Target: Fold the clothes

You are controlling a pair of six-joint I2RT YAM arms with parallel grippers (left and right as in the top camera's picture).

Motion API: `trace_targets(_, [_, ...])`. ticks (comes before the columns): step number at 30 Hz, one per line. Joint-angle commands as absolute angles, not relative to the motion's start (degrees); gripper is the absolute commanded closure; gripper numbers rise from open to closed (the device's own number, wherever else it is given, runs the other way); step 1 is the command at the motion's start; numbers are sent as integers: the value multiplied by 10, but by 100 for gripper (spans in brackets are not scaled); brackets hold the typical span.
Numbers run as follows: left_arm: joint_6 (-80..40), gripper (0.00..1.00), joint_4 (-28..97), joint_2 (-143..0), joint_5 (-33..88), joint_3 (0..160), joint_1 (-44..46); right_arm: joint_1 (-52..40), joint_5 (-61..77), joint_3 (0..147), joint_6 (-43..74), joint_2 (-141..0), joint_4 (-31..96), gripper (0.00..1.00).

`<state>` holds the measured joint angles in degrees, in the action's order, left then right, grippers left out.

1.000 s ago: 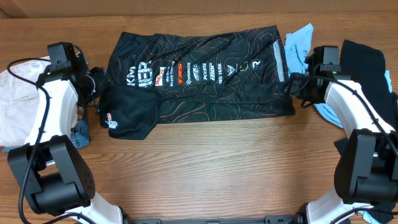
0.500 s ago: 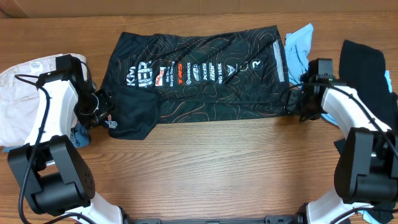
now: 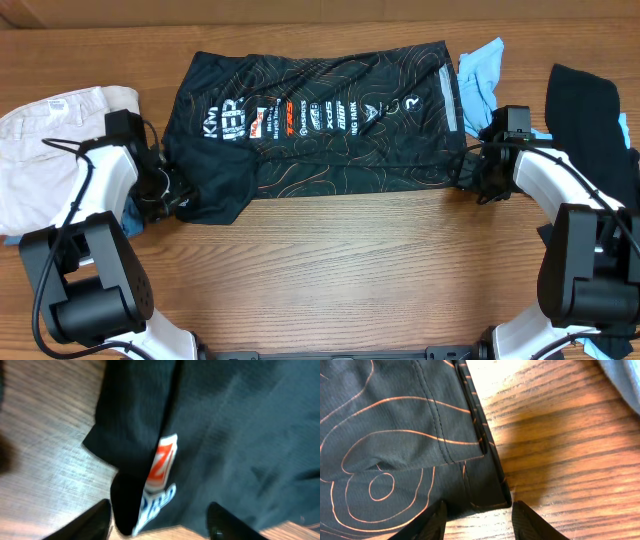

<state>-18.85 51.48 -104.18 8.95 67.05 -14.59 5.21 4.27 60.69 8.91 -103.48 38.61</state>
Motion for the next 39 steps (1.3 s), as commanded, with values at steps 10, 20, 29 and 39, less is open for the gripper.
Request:
trace_targets(10, [-86,96,460,-1044,352,689,-142,55,46,603,87,-1037,392,54])
trace_targets(20, [-137,96,375,-1045,336,768,-147,55,46,603,87,-1037,392,54])
trace_targets(29, [-154,89,420,-1045,155,768,-142,55,46,603,87,-1037,390,54])
trace_targets(39, [-155,43,472,-1045,79,768,-142,55,46,603,87,-1037,393,54])
